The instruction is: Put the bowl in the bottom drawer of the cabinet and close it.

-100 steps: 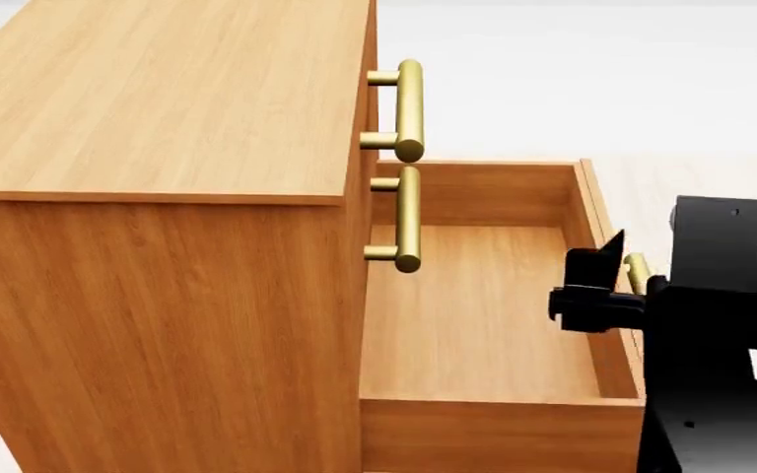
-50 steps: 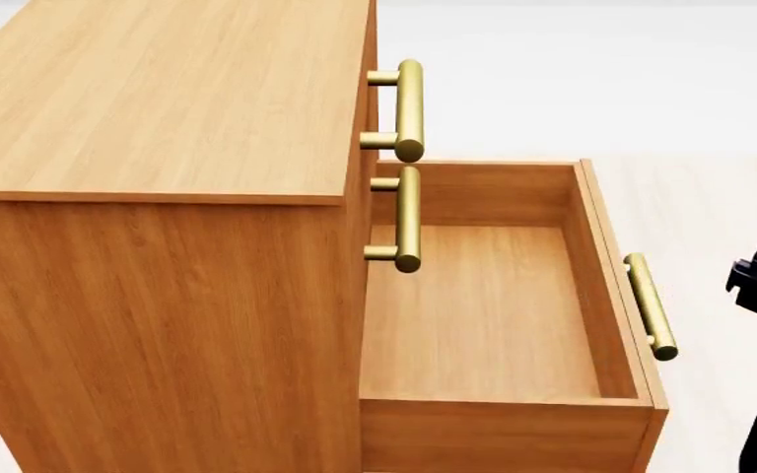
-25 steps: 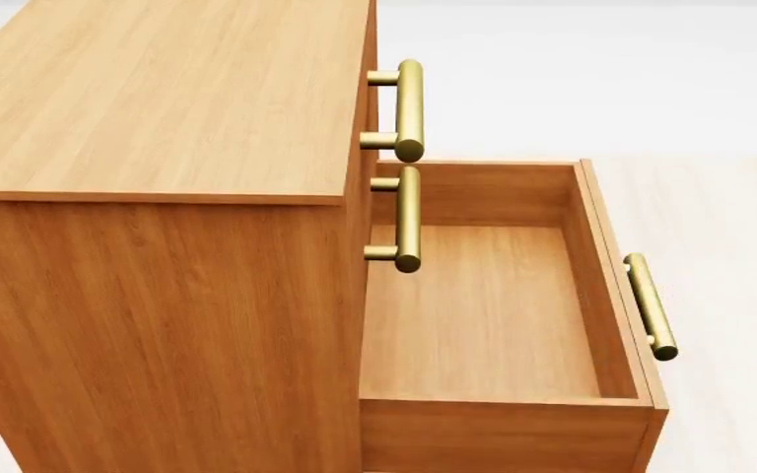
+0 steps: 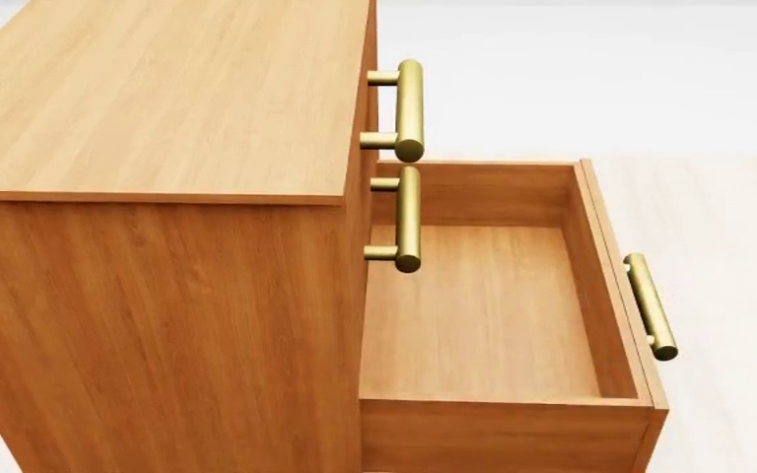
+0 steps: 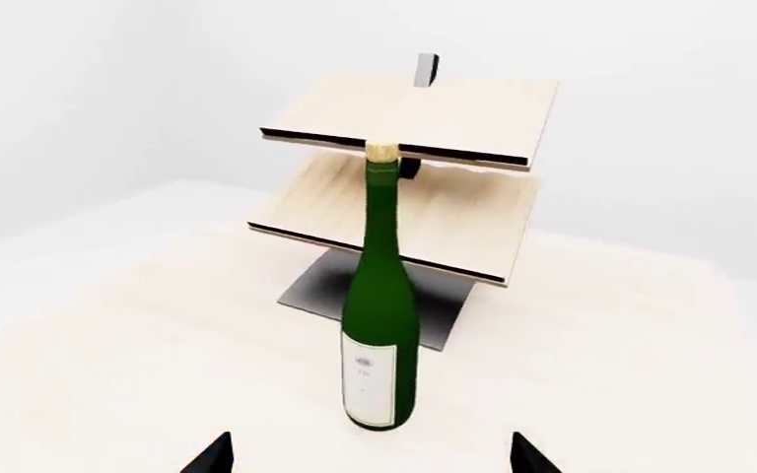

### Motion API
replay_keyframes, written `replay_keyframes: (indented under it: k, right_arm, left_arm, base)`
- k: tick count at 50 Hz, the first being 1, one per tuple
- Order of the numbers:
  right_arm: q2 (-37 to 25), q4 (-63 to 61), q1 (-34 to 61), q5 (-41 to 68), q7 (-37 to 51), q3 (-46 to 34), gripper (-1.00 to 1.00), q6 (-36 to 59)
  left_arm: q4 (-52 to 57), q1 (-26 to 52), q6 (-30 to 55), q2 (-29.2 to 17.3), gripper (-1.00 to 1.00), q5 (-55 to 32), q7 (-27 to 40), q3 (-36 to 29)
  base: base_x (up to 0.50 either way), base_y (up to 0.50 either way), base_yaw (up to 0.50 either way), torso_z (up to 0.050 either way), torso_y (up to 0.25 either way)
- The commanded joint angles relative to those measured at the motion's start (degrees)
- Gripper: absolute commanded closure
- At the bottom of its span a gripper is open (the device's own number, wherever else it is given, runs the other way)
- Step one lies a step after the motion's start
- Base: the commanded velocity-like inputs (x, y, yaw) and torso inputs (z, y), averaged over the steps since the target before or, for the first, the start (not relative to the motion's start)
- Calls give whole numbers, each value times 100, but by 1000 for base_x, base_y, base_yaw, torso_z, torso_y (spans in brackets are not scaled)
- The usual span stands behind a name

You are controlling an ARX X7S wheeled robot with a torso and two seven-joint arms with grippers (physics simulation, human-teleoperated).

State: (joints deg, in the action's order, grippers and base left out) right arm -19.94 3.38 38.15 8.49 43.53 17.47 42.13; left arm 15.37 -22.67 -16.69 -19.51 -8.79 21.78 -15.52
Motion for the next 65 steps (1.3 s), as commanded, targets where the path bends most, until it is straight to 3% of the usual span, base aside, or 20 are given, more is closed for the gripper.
replay_keyframes:
  k: [1,19,65]
  right_arm:
    - [-20,160,28,-90,205,116,-100,-76]
    - [38,608,174,441,-191,390,-100,604]
    - [145,1363,276,104,1084,1258,-100,486]
  left_arm:
    - [-35,18,-24,-12,-100,-12,11,-18]
    - [-61,46,-37,-36,-100,-33,39,-37]
    - [49,13,-1,-113,-100,-57,140,-100]
  base:
    - [0,0,0,0,0]
    - [0,0,0,0,0]
    - [0,0,0,0,0]
